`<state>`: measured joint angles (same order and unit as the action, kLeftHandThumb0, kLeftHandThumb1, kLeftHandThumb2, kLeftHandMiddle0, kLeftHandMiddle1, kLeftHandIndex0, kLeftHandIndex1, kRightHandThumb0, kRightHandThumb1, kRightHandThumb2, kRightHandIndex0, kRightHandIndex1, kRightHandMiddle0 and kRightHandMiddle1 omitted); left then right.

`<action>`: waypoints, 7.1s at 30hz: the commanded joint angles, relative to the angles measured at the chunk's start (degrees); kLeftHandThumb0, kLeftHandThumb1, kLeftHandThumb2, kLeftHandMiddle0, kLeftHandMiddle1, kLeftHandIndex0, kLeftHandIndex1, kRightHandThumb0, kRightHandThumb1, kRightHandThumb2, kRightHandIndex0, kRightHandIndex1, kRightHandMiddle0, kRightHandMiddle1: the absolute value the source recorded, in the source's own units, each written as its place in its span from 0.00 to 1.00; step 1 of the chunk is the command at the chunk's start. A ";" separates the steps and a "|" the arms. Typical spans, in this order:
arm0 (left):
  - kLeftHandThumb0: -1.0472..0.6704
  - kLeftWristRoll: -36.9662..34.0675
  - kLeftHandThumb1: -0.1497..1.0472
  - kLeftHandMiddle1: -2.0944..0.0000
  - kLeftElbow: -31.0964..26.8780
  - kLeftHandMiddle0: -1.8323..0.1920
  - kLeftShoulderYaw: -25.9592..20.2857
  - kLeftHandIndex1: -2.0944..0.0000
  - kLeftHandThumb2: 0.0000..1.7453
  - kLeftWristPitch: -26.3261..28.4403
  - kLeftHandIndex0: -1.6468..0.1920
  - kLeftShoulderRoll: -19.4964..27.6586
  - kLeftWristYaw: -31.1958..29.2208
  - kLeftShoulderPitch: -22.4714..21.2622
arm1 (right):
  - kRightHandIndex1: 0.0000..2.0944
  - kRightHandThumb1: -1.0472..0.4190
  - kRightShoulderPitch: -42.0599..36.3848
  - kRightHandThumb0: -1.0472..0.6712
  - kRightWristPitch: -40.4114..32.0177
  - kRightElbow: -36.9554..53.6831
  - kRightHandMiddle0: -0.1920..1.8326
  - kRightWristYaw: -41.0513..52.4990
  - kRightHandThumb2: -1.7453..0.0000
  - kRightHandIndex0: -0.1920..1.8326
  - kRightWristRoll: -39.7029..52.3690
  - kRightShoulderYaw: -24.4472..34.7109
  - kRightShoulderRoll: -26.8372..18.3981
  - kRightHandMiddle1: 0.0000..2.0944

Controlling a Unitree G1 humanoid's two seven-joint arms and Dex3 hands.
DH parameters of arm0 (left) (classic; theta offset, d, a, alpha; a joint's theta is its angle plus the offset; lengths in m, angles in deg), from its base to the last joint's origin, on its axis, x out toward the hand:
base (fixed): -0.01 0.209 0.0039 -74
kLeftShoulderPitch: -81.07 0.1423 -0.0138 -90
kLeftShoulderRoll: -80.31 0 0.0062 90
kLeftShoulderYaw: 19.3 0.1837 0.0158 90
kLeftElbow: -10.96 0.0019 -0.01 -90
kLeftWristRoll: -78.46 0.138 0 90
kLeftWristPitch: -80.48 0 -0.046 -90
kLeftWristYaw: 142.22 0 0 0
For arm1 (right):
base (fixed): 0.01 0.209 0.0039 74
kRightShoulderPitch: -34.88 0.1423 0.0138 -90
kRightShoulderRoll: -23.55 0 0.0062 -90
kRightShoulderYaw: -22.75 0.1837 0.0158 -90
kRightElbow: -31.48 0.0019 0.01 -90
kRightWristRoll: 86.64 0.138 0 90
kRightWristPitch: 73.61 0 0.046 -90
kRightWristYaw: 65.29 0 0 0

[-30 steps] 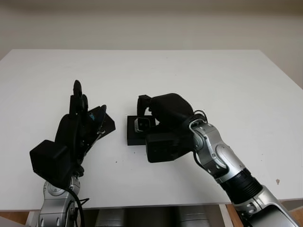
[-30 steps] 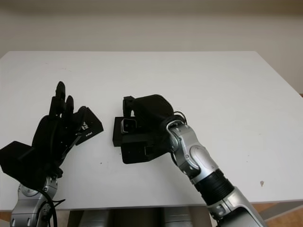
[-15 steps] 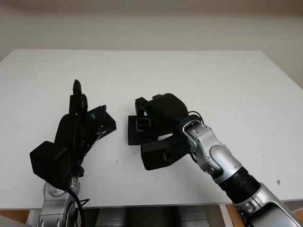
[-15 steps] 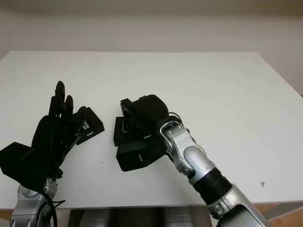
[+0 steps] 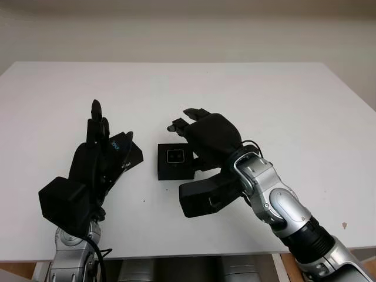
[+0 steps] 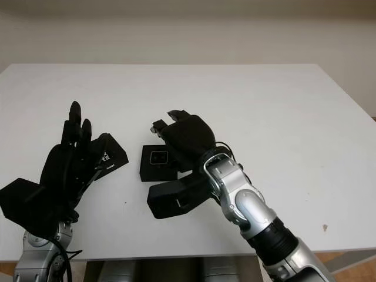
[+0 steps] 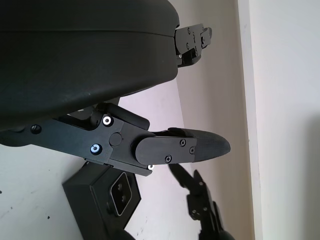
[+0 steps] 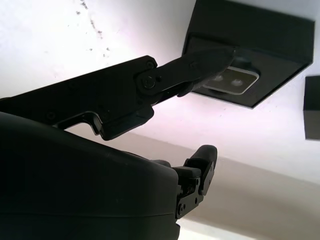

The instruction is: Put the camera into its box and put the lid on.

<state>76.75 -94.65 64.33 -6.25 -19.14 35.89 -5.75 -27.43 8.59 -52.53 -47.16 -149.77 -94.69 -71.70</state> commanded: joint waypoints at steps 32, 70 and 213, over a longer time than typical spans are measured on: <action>0.08 21.46 0.95 1.00 -7.20 1.00 -1.86 1.00 0.02 15.85 1.00 28.75 -18.08 -9.16 | 0.01 0.00 0.10 0.15 3.19 -8.95 0.07 -1.91 0.70 0.06 58.20 27.97 2.49 0.03; 0.11 43.75 0.92 0.99 21.11 1.00 18.18 0.99 0.02 12.25 0.99 29.26 -12.60 -22.18 | 0.03 0.00 -1.78 0.20 8.10 -9.61 0.10 -4.19 0.69 0.10 58.75 30.03 1.30 0.04; 0.47 34.95 1.00 0.16 19.94 0.83 22.57 0.26 0.07 4.88 0.85 13.25 -11.56 -28.75 | 0.02 0.00 -6.69 0.17 2.15 -3.76 0.08 -9.87 0.69 0.07 59.39 30.40 6.19 0.02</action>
<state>111.33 -75.24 86.56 -1.23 -5.94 23.84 -33.14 -34.12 10.77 -57.42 -57.15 -90.24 -64.24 -64.94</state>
